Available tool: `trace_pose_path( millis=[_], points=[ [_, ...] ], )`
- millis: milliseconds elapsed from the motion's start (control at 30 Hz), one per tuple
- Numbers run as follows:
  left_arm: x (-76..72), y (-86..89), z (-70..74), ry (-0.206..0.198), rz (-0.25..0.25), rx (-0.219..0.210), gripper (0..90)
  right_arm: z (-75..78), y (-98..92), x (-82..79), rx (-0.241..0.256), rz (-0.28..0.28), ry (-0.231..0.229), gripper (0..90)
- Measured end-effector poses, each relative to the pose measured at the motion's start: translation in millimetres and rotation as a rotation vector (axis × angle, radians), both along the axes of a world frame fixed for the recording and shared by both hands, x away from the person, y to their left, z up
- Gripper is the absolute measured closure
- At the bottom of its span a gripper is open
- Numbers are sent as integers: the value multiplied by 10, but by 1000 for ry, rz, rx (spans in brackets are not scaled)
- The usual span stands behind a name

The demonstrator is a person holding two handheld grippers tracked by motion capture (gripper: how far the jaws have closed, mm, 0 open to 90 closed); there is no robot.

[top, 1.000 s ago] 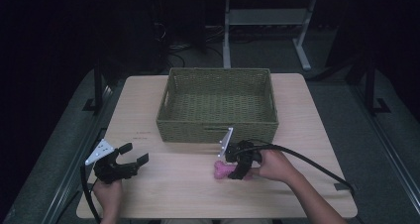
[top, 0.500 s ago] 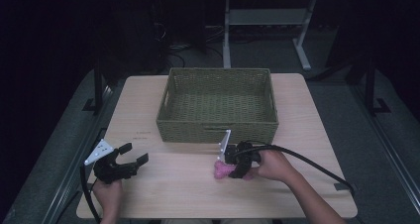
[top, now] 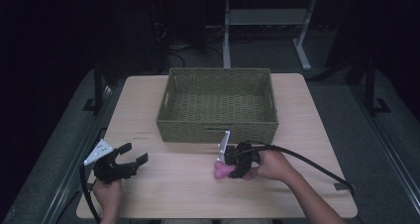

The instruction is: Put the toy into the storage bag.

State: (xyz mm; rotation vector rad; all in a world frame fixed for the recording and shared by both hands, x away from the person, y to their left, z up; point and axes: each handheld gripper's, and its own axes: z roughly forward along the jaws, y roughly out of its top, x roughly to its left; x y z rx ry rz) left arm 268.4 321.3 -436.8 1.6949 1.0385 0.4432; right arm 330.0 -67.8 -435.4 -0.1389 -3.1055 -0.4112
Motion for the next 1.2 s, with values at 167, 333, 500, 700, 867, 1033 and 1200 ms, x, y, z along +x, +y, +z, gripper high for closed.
trace_pose_path(
  millis=[167,333,500,700,867,1033,1200],
  points=[
    [0,0,0,0,0,0,139,12,-6,3,-7,3,5,582],
    [-2,-2,0,1,0,-1,139,74,-29,21,10,-2,13,583],
    [-3,-2,-1,1,-1,-1,139,199,-87,43,47,-13,12,583],
    [-2,-10,-2,2,-3,1,139,371,-179,68,93,-25,17,583],
    [0,-15,-3,2,-5,5,139,498,-216,80,94,-30,5,584],
    [-4,-10,-2,2,-6,3,139,659,-208,107,109,-23,-11,584],
    [-3,-4,-2,0,-4,1,139,793,-213,148,136,-23,-5,583]
  ],
)
